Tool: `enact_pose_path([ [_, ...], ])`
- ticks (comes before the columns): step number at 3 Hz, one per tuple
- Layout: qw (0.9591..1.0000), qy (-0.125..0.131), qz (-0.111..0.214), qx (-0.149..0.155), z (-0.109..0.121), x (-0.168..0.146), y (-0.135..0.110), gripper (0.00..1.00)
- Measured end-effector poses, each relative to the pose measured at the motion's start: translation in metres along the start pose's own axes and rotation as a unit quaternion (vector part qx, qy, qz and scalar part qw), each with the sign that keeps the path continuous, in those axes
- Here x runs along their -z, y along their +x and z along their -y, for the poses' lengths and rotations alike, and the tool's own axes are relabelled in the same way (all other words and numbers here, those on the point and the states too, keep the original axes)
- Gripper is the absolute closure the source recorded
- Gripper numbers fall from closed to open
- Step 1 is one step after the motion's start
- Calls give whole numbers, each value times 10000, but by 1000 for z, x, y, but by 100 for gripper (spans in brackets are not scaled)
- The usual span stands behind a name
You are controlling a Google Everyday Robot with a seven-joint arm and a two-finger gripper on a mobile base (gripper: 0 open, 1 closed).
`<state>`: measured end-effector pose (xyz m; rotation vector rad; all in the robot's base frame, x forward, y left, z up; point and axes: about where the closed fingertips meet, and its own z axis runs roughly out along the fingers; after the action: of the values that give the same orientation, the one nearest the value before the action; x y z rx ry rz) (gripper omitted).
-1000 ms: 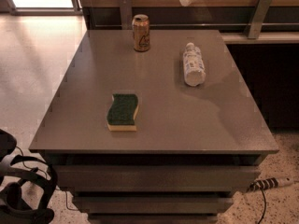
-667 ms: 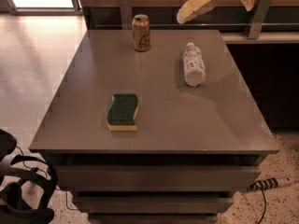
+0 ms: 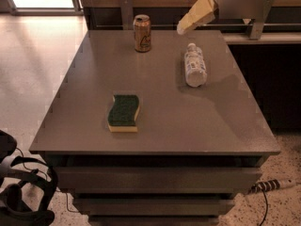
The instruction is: Pick blue plastic bottle
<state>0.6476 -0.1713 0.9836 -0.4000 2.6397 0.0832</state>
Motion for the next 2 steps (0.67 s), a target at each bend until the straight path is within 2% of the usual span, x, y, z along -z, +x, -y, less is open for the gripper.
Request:
enact_pose_path([
  [1,9999,18,-101,-5,-3,-9,-10,0],
  [2,9987,204,-440,-164,-4,-49,-30,0],
])
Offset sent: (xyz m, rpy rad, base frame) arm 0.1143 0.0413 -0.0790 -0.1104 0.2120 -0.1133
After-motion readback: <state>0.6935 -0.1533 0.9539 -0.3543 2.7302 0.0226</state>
